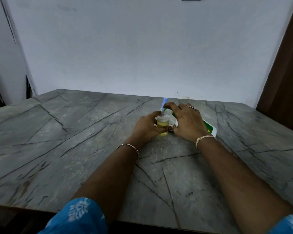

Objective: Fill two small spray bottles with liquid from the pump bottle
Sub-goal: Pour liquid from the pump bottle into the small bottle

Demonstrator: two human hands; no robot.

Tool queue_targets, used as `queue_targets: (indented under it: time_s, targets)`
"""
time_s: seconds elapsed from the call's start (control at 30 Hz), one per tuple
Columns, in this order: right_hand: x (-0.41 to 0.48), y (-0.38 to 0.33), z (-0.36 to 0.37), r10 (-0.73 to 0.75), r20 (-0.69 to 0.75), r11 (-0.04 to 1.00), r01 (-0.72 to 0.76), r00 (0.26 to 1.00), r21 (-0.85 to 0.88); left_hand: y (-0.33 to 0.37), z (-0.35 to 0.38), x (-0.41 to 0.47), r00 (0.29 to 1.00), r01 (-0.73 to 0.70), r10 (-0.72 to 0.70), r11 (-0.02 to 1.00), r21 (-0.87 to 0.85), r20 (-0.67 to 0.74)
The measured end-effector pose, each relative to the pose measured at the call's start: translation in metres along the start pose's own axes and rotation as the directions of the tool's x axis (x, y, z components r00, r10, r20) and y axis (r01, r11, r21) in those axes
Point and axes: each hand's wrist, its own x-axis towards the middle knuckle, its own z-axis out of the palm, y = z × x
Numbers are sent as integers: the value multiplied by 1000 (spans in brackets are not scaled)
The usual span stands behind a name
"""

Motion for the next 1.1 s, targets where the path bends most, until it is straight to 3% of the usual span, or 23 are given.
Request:
queue_targets:
  time_s: [1.1]
  targets:
    - [-5, -2, -8, 32, 54, 999, -35, 998, 41, 4, -2, -1, 1000, -6, 6, 1000, 6, 16]
